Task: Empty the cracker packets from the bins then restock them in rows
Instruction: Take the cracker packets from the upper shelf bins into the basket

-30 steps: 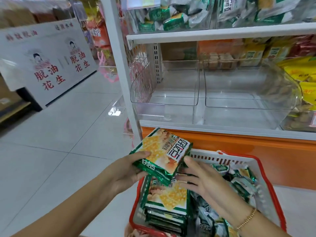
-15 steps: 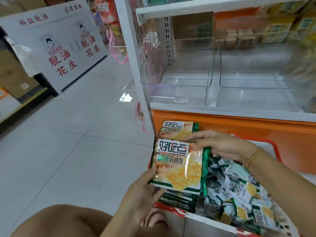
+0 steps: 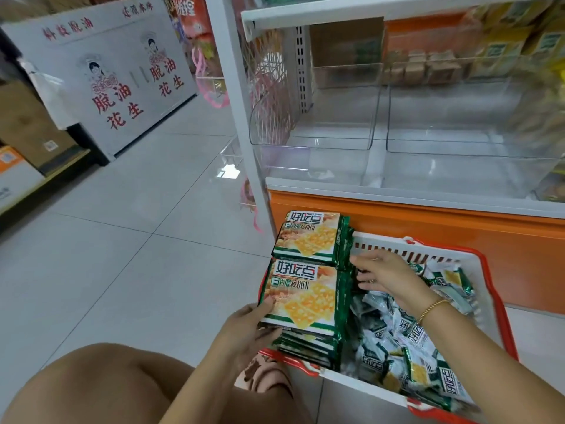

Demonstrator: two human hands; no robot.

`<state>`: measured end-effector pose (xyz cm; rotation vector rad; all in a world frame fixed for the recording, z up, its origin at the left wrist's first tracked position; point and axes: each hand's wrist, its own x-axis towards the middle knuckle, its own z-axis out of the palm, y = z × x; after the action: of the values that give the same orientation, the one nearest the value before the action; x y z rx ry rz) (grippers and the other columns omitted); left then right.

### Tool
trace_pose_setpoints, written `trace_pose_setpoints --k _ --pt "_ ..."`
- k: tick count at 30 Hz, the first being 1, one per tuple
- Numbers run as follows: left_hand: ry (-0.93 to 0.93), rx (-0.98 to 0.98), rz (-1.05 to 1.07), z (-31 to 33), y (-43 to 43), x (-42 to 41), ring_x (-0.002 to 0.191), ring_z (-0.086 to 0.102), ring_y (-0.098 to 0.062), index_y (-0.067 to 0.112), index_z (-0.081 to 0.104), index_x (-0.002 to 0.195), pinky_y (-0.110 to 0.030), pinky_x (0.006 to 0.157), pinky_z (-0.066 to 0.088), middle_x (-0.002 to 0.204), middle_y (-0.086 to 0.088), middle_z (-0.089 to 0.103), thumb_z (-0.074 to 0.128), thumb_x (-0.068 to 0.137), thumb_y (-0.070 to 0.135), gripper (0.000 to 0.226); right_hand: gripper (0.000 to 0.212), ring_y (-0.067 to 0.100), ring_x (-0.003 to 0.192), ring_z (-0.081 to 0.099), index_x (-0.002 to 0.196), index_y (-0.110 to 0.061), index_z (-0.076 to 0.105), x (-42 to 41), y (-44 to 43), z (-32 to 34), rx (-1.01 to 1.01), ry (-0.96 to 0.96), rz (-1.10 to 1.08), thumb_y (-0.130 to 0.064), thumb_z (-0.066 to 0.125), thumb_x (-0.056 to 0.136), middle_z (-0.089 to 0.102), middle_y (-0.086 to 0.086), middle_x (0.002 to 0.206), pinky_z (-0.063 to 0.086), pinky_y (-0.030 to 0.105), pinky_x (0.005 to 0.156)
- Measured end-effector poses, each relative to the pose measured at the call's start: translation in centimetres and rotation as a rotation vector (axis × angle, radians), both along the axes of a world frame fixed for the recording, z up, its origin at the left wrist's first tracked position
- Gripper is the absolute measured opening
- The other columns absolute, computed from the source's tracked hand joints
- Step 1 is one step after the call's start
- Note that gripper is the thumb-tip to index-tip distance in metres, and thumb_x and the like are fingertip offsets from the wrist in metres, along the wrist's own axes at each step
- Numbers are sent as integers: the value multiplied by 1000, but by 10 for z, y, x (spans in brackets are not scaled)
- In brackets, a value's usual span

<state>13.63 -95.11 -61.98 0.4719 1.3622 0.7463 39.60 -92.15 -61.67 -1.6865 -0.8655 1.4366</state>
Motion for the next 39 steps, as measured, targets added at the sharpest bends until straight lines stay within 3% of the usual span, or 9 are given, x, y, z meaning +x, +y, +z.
trace_pose_setpoints --k 3,9,14,20,25,28,30,33,39 --pt "165 54 -79 3 13 3 91 68 -32 -3 61 100 -29 65 59 103 -23 67 63 90 20 26 63 24 110 58 140 -9 43 -7 -3 -2 -6 6 25 -30 69 87 48 12 139 57 27 75" --pt "874 222 -575 8 51 -6 74 61 -20 12 66 95 -32 70 51 90 -7 66 69 84 36 27 84 26 124 49 148 -16 31 -20 -1 -5 7 -19 84 -27 77 79 37 16 146 56 26 76" --pt "731 248 -508 12 104 5 110 56 -26 8 46 136 -34 87 47 128 -11 57 61 84 55 71 86 27 130 45 152 -20 23 -24 3 -9 30 -111 138 -28 73 83 30 14 152 55 24 72" --pt "505 286 -527 7 133 34 92 69 -24 9 69 98 -41 97 49 93 -8 74 56 91 45 39 89 25 126 49 152 -21 19 -25 10 -7 33 -171 160 -32 73 83 29 9 154 58 28 78" --pt "569 286 -638 9 140 37 91 69 -23 12 67 112 -37 88 54 99 -6 72 58 90 44 40 87 22 127 48 150 -15 26 -28 13 4 25 -181 210 -36 74 81 38 -2 146 56 26 83" --pt "693 368 -645 30 142 39 77 63 -17 12 65 83 -24 66 45 82 0 67 60 90 35 25 75 15 125 48 146 -20 33 -25 14 30 39 -392 320 -41 70 84 45 -13 134 41 18 94" --pt "871 551 -623 63 146 42 77 57 -17 16 54 69 -25 65 37 76 2 59 58 92 30 27 63 12 126 47 140 -23 39 -18 18 55 153 -604 296 -42 66 86 45 -9 140 40 20 98" --pt "948 909 -430 140 153 51 80 61 -10 19 56 69 -21 67 41 79 6 64 62 89 29 23 18 2 96 53 98 -30 52 -3 29 118 532 -748 148 -20 64 89 46 -18 106 40 9 77" --pt "905 1500 -196 294 184 73 80 64 -12 18 55 74 -32 79 52 81 2 65 63 88 35 23 31 10 74 45 85 -22 53 27 66 289 1104 -1065 -11 6 54 73 44 -6 94 41 30 69"
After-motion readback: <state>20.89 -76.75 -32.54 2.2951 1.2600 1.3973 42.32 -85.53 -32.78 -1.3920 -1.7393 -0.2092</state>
